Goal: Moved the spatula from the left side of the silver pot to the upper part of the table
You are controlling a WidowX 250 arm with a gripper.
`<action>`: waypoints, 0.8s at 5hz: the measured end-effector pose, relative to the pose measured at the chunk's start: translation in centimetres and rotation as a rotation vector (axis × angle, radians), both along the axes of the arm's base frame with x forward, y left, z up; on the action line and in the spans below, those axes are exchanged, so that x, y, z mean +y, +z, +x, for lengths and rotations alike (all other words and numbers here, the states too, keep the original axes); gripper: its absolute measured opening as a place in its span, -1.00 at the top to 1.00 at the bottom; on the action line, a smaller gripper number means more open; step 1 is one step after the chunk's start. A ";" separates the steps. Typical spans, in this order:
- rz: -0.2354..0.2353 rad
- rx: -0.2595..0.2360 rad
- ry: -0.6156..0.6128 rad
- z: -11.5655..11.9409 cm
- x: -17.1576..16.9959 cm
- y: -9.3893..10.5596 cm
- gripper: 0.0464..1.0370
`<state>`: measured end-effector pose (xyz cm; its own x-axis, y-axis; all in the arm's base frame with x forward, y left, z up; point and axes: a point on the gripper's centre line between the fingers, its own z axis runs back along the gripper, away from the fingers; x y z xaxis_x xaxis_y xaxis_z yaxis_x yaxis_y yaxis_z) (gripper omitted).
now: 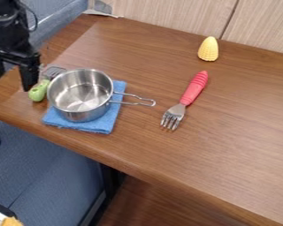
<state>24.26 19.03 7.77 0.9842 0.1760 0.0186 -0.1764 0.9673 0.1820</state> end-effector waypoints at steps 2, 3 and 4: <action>-0.052 -0.035 -0.016 0.7 -1.0 -1.9 -0.93; -0.080 -0.060 -0.020 0.9 -1.6 -2.1 -0.93; -0.096 -0.071 -0.041 1.4 -2.1 -2.4 -0.82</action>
